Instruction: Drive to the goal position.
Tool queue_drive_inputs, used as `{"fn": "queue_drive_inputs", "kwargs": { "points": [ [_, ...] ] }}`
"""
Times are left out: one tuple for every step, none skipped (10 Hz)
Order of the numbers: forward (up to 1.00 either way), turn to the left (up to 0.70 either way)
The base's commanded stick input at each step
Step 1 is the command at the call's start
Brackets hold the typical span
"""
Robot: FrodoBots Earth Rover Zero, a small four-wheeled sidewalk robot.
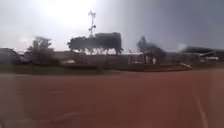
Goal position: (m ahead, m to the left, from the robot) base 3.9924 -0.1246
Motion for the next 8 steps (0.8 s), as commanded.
{"fn": "queue_drive_inputs", "kwargs": {
  "points": [
    [0.70, 0.00],
    [0.70, 0.00],
    [0.70, 0.00],
    [0.70, 0.00],
    [0.70, 0.00],
    [0.70, 0.00],
    [0.70, 0.00],
    [0.70, 0.00]
  ]
}}
